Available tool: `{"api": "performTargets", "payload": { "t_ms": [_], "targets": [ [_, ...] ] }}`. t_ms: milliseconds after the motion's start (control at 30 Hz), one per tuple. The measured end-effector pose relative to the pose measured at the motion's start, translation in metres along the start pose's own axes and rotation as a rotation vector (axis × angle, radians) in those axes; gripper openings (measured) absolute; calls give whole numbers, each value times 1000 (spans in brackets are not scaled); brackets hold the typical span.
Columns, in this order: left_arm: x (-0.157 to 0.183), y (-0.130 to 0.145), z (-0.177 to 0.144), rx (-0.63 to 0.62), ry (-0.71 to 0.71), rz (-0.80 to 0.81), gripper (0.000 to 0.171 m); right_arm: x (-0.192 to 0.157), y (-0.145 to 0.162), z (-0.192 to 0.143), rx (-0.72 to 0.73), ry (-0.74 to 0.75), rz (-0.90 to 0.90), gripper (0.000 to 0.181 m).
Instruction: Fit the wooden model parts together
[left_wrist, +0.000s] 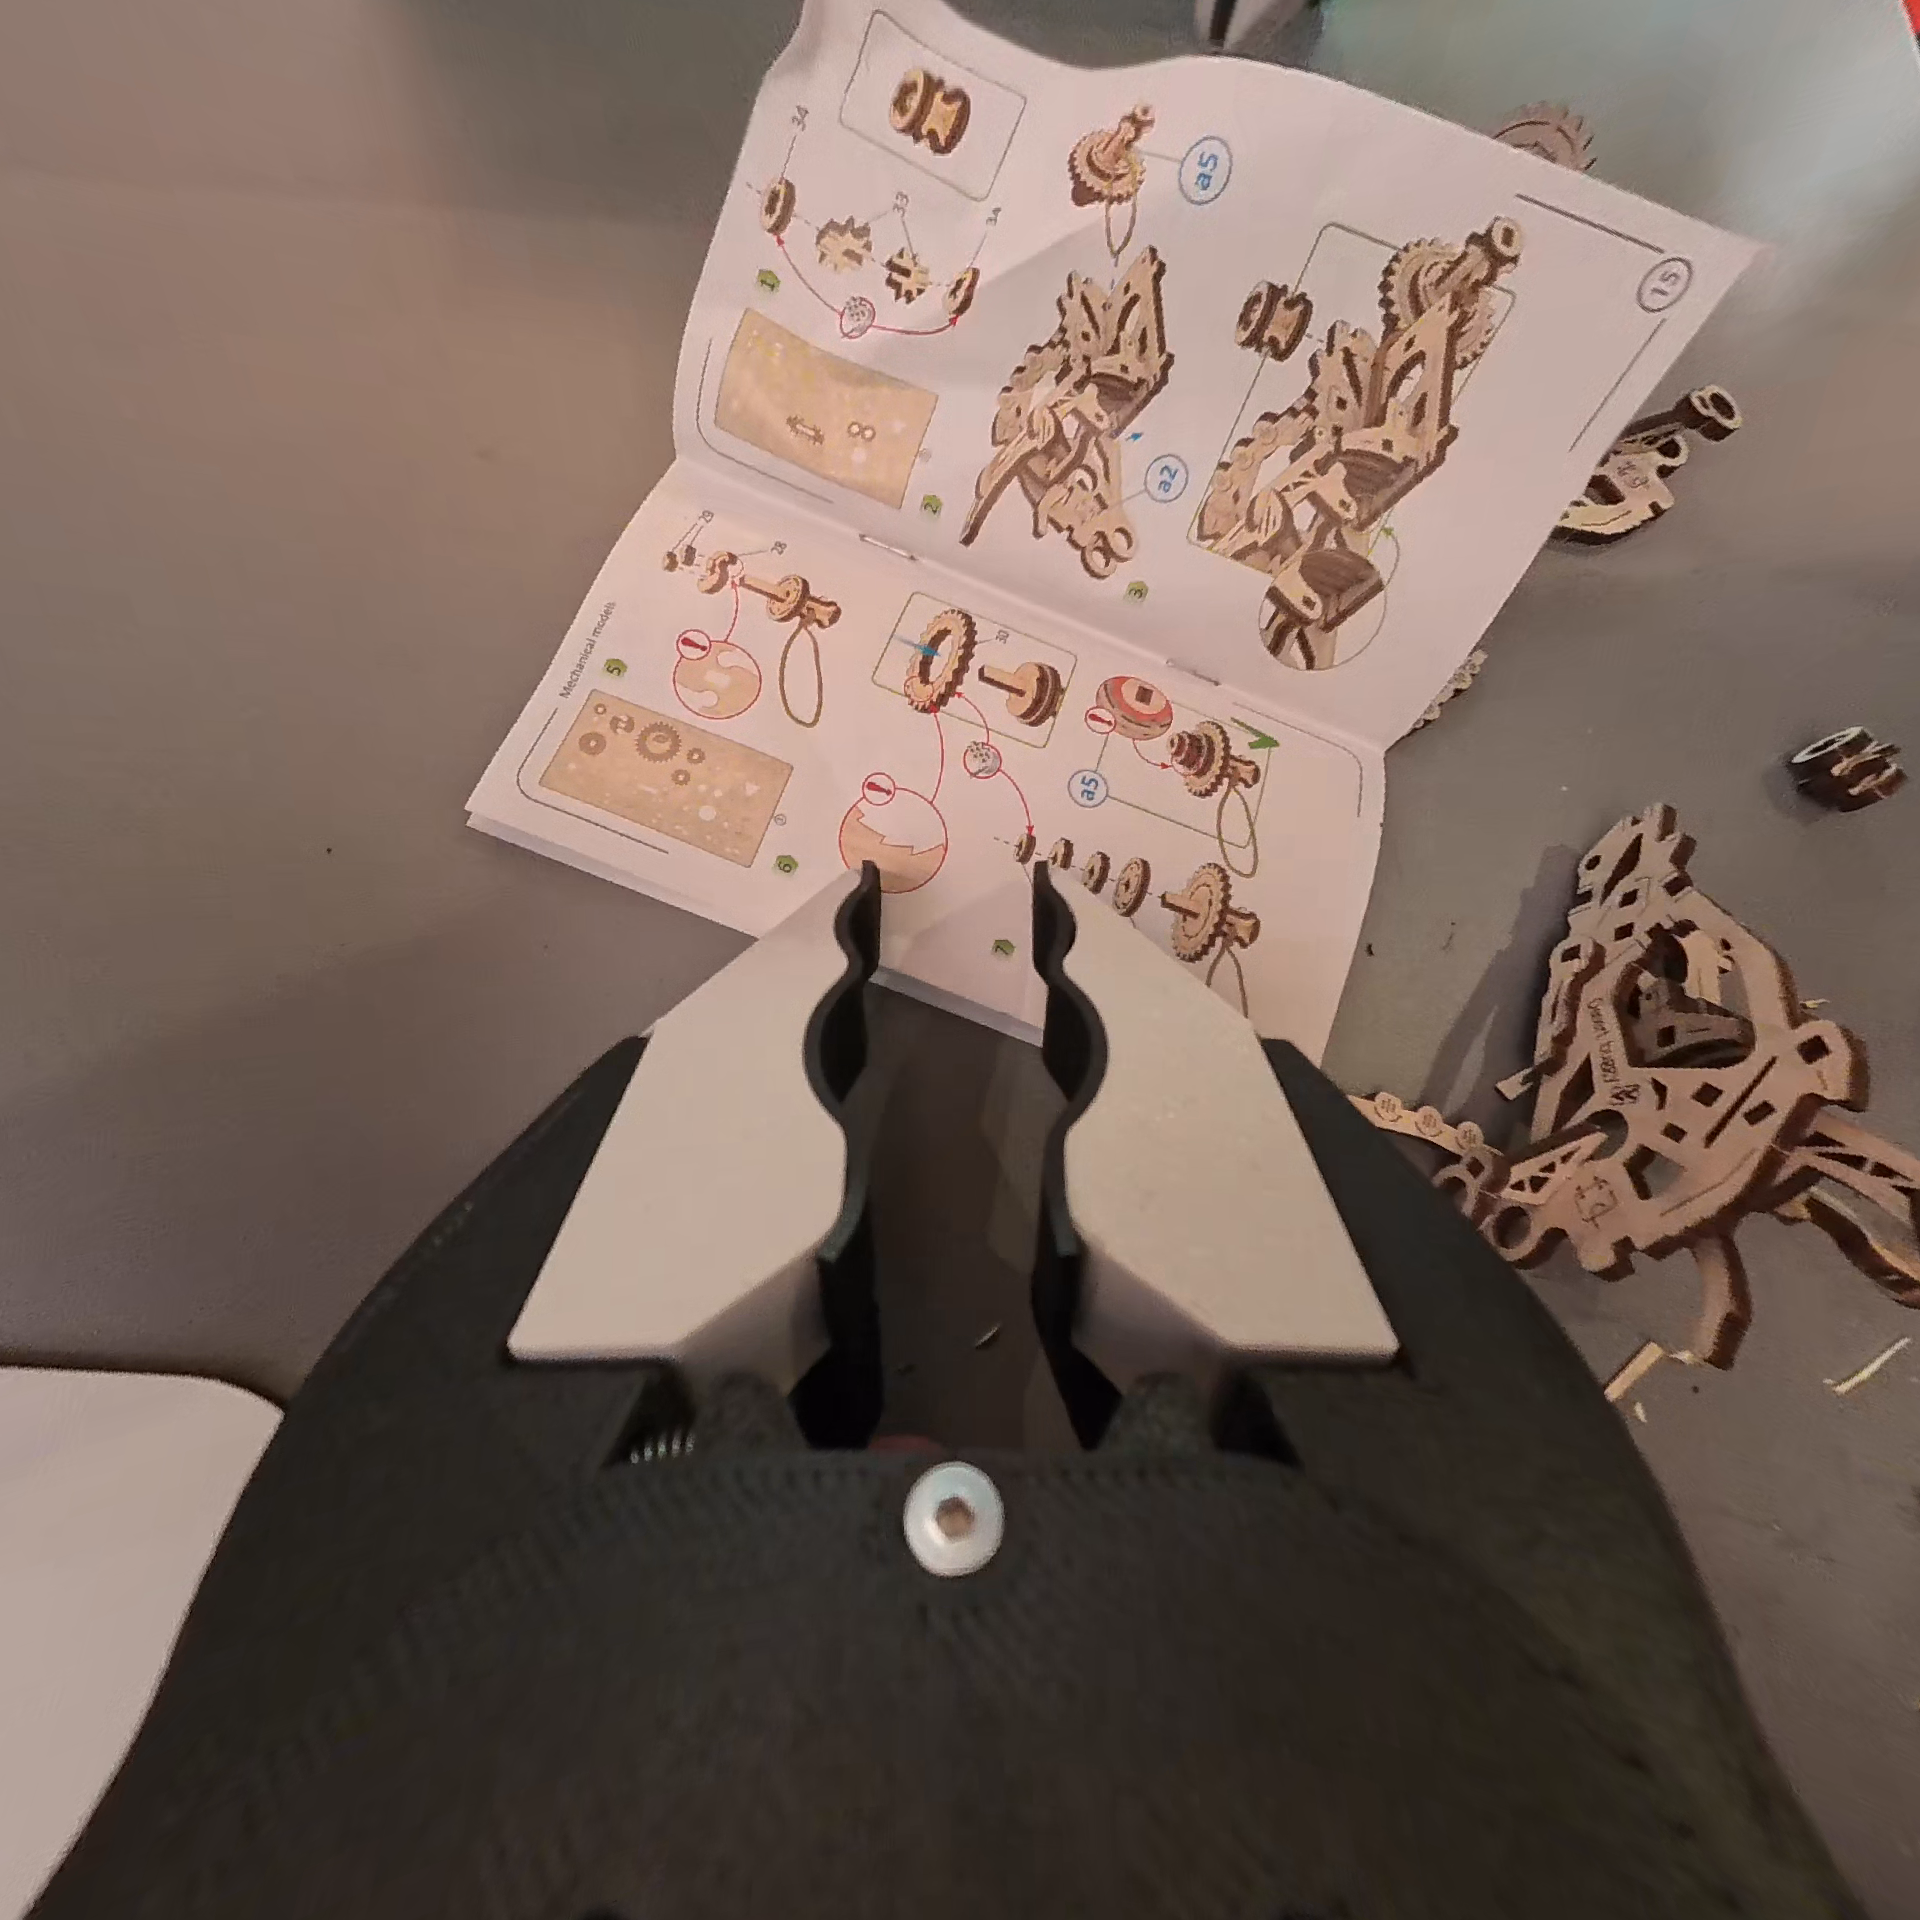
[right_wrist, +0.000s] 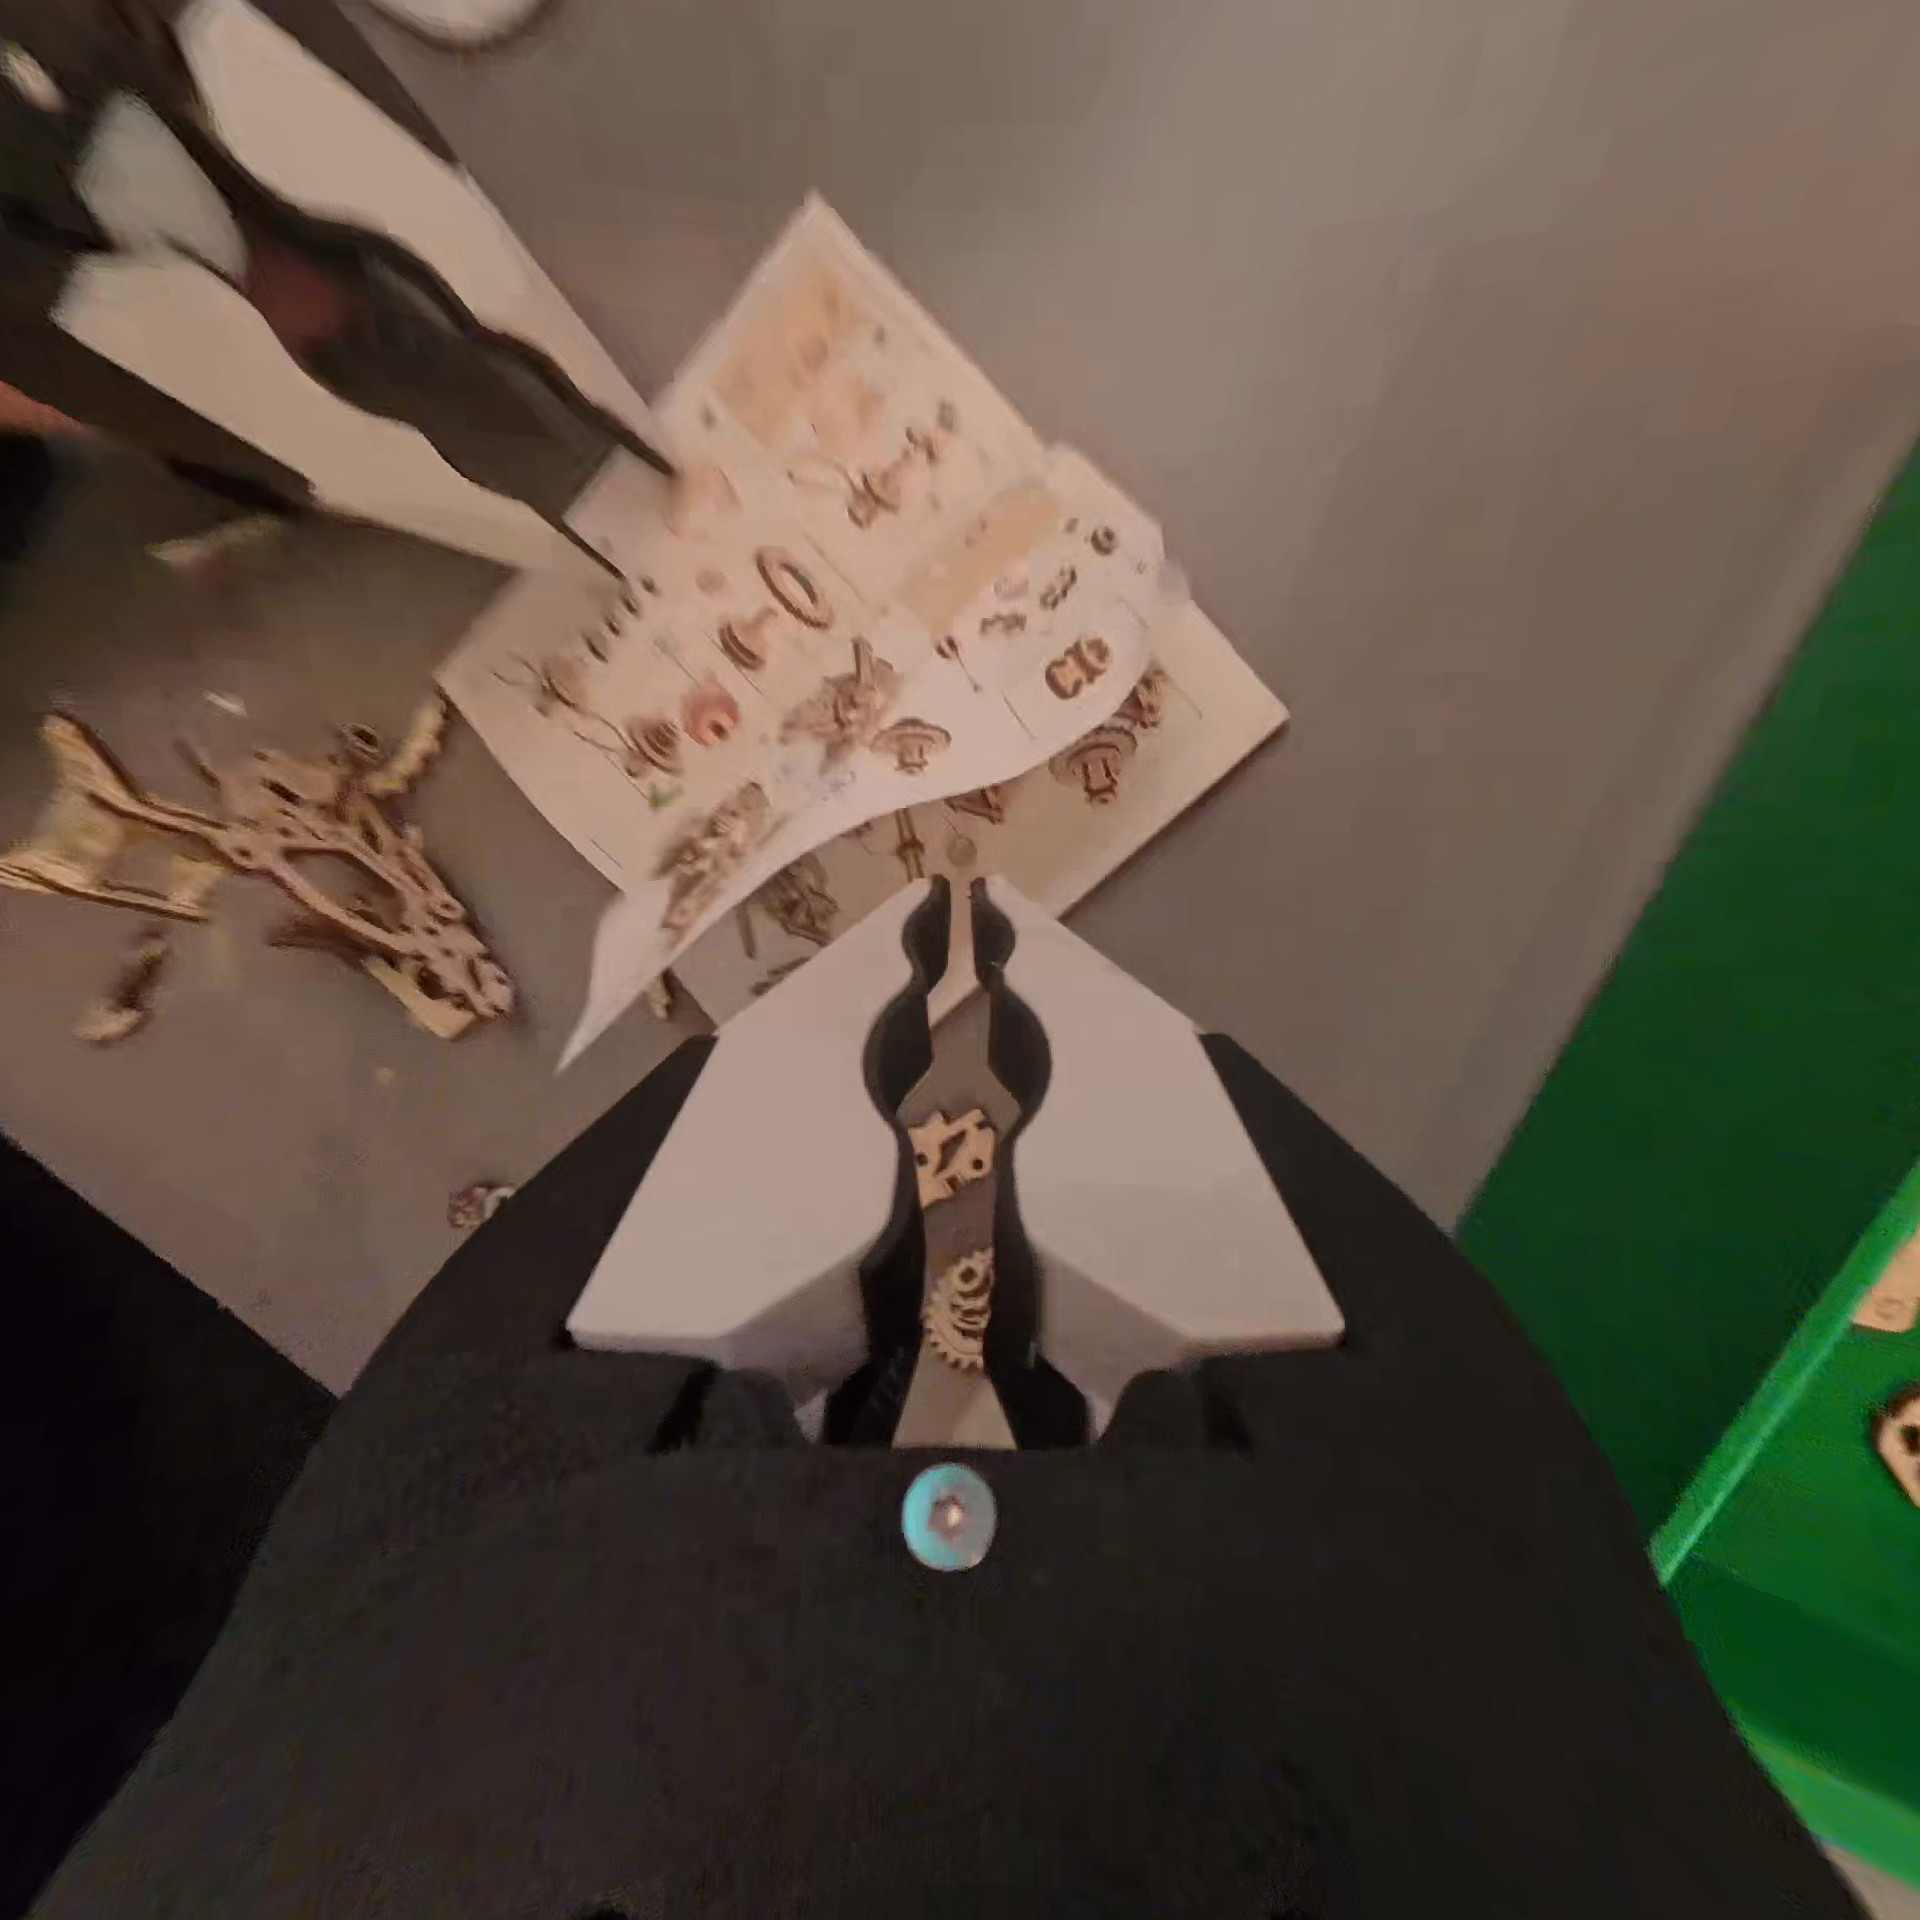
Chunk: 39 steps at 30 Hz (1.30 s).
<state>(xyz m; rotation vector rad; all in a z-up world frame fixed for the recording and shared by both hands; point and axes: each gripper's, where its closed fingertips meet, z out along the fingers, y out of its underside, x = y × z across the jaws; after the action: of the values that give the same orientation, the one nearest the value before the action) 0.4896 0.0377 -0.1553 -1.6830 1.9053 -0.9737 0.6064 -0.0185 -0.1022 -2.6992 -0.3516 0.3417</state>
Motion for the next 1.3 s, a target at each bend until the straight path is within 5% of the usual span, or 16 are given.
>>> {"api": "performTargets", "payload": {
  "t_ms": [100, 200, 367, 533, 700, 767, 867, 1000, 1300],
  "targets": [
    [0, 0, 0, 0, -1, 0, 27, -5, 17, 22, -137, 10, -68, 0],
    [0, 0, 0, 2, 5, -7, 27, -46, -17, 32, 13, -182, -89, 0],
    [0, -4, -3, 36, 78, -107, 37, -65, -19, 67, -76, -165, -208, 0],
    [-10, -36, -28, 297, 110, -186, 58, -63, -11, 85, -145, -102, -241, 0],
    [12, -70, -46, 435, 72, 9, 65, -63, -11, 85, -186, -56, -275, 0],
    [12, -64, -34, 336, -12, 93, 56, -63, -10, 85, -204, -48, -291, 0],
    [-10, -8, 5, -34, -137, 88, 49, -63, -10, 84, -203, -93, -257, 0],
    [-11, -2, 6, -41, -114, 57, 23, -56, -9, 78, -163, -101, -215, 0],
    [-15, -2, 5, -12, -109, 18, 16, -27, 12, 66, -87, -22, -80, 0]
  ]
}}
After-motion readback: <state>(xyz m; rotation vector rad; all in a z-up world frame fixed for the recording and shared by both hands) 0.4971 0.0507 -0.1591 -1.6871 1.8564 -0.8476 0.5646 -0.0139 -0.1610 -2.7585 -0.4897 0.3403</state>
